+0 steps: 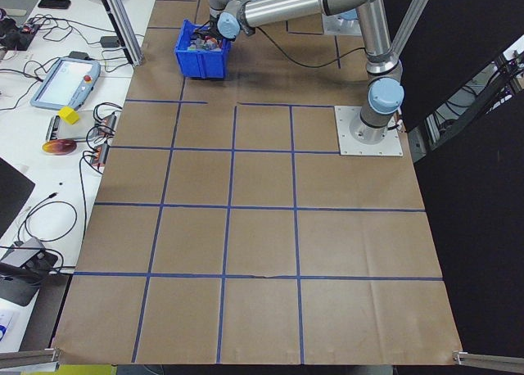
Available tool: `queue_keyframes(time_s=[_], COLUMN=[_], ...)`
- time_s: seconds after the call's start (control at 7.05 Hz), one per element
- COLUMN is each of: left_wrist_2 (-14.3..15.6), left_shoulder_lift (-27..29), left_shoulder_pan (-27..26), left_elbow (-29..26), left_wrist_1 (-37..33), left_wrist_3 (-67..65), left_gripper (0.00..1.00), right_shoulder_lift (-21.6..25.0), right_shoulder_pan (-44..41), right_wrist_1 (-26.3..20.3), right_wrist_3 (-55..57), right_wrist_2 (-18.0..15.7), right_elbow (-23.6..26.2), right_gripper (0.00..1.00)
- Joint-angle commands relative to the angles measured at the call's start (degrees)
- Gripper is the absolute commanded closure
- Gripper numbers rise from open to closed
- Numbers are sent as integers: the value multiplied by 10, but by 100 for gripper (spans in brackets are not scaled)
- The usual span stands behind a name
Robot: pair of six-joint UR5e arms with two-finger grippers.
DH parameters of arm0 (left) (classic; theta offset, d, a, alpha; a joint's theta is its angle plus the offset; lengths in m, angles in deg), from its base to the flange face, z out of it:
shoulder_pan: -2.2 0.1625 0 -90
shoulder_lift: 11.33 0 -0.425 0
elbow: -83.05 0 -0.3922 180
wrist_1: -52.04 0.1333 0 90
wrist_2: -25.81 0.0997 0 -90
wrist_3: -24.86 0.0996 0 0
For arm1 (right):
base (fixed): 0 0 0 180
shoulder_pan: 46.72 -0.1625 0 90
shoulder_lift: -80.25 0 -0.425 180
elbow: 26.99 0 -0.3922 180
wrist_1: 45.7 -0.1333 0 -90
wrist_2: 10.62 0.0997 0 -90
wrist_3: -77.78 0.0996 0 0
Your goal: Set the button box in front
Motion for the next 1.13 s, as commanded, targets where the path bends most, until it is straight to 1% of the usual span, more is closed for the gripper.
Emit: queue_keyframes(time_s=[0.0,0.14,0.28,0.43,0.57,0.71,0.85,0.99], left_wrist_2=[-1,3,6,6,6,6,13,85], left_shoulder_lift=[4,4,-9,-42,-82,-121,-166,-206], left_shoulder_pan=[7,8,8,12,29,53,72,79], left_elbow=[-1,-1,-3,3,4,4,6,8], left_wrist_1=[0,1,-3,-21,-82,-149,-212,-254], left_wrist_3=[1,1,1,3,51,131,262,413], left_gripper=[36,16,2,2,2,2,2,2], right_shoulder_lift=[30,41,48,56,64,67,67,67], right_shoulder_pan=[-3,-9,-15,-31,-59,-87,-123,-168], right_wrist_1=[-2,-2,-3,-4,-3,2,2,4], right_wrist_3=[2,7,9,16,52,82,127,176], right_wrist_2=[11,14,15,15,14,13,12,7], right_elbow=[29,44,48,53,63,70,71,71], right_gripper=[89,89,89,89,89,89,88,88])
